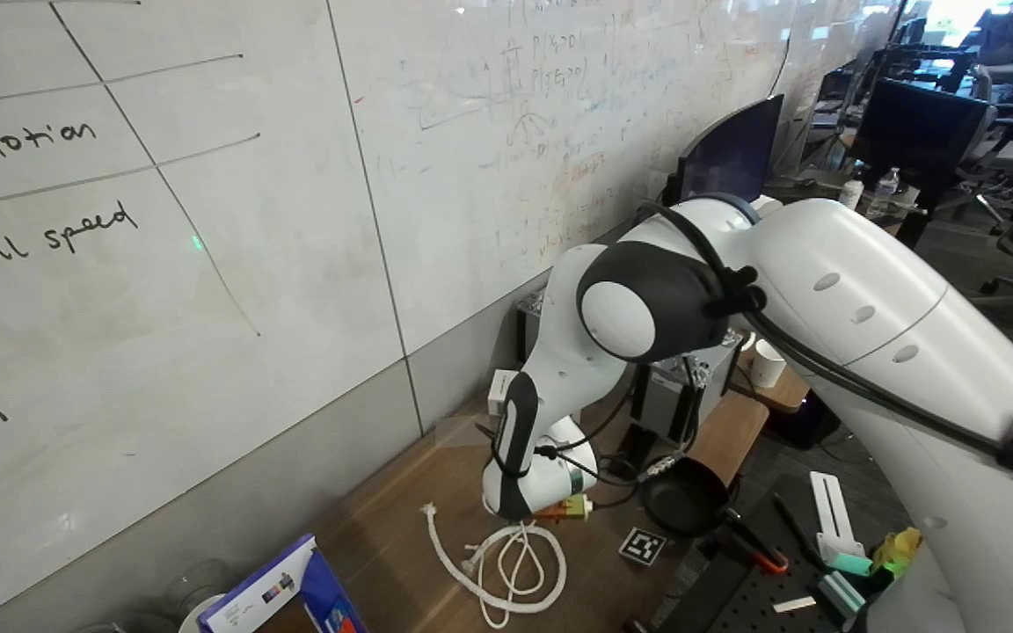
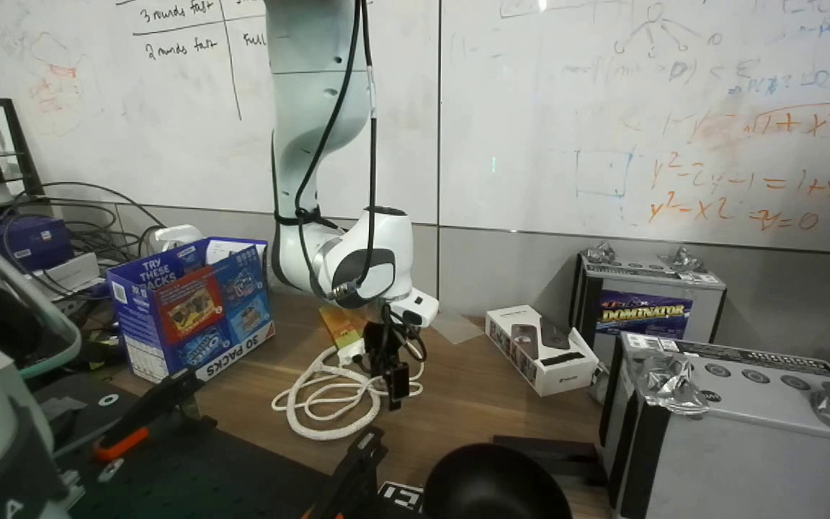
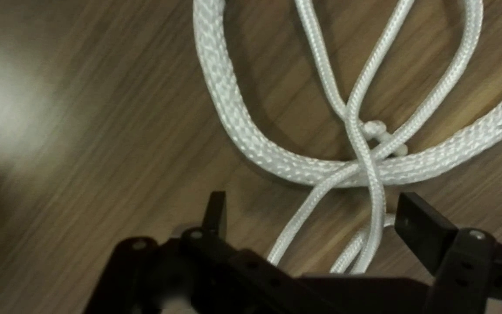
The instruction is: Put the ropes in the box
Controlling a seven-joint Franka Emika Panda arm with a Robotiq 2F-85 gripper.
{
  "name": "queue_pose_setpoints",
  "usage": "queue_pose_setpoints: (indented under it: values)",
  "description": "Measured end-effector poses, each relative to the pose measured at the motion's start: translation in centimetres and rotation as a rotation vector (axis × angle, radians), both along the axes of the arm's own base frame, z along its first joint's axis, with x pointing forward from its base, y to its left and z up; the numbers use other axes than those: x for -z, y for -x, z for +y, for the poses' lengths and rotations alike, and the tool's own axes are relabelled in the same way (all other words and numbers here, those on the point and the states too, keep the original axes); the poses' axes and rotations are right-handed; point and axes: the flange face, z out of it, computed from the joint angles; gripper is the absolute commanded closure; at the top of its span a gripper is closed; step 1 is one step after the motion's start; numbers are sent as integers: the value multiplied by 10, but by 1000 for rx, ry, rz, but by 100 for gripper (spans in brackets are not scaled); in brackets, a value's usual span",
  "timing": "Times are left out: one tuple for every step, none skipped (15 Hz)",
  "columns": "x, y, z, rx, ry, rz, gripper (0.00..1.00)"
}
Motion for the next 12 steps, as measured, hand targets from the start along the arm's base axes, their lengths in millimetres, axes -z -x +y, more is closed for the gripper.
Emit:
queue_pose_setpoints:
  values:
    - [0,0,-1,1,1,0,0]
    - [0,0,-2,1,2,0,25]
    - [0,0,-2,1,2,0,27]
    - [0,0,-2,-1,2,0,34]
    - [0,0,-2,-3,2,1,44]
    - [0,0,-2,-6,2,2,51]
    - [0,0,-2,-9,2,2,58]
    - [0,0,-1,-12,2,3,67]
    - [1,0,-1,-15,2,4,73]
    - [1,0,-1,-19,2,5,81]
    - [1,1,-1,-23,2,6,89]
    - [1,1,-1,-27,1,10,95]
